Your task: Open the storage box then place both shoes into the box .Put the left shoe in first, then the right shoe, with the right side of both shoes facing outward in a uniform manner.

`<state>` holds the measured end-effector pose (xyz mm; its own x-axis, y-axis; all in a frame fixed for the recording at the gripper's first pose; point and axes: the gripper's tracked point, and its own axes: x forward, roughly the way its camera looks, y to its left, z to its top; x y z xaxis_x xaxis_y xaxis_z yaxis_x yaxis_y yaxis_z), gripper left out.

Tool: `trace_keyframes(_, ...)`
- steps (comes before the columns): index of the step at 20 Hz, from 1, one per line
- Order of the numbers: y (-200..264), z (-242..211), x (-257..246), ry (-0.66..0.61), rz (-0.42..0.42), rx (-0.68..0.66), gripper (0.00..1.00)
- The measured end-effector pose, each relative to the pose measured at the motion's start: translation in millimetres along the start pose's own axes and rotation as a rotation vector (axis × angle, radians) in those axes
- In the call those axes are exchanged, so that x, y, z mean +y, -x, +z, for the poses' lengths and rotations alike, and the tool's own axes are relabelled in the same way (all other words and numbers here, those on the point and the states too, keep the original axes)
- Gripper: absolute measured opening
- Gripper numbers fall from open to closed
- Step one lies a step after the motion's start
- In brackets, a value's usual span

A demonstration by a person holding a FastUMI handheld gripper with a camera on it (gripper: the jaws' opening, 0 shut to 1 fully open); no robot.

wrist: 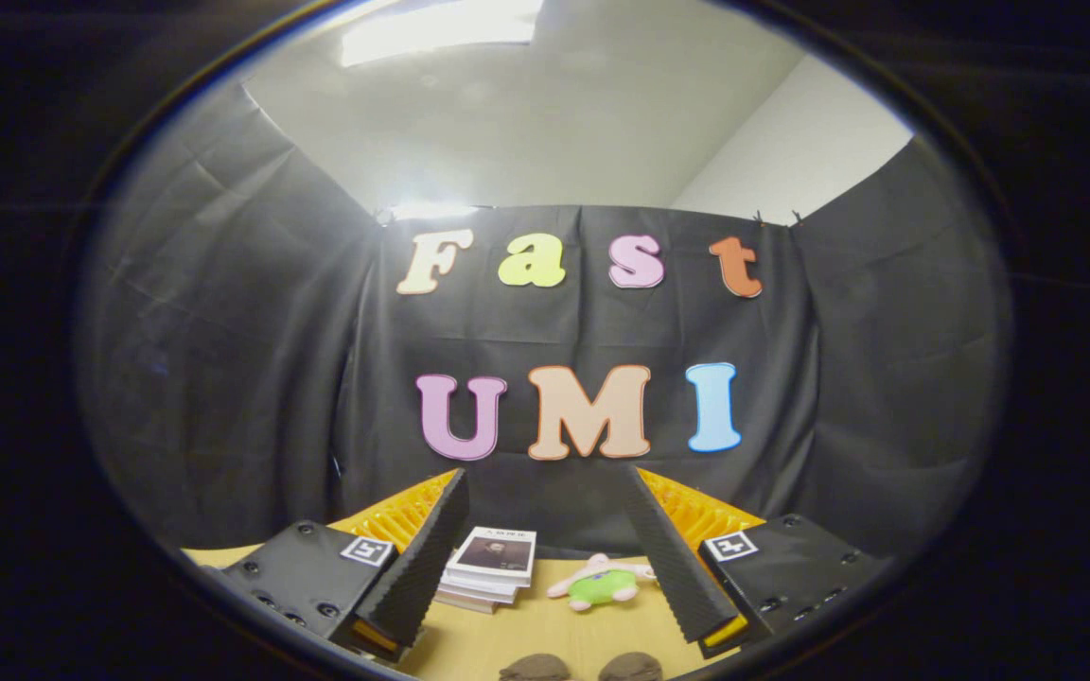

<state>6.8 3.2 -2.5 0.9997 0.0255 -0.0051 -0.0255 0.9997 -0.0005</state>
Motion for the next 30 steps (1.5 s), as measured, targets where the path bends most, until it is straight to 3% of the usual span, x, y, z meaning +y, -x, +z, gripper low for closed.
trace_keyframes(18, 2.6, -13.4, 3.4, -0.028, 0.028, 0.028, 1.0)
trace_keyframes(26, 7.2, -53.0, 27.5, -0.201, 0.152, 0.147, 1.0)
trace_keyframes(30, 14.6, -85.0, 46.0, -0.357, 0.238, 0.27, 1.0)
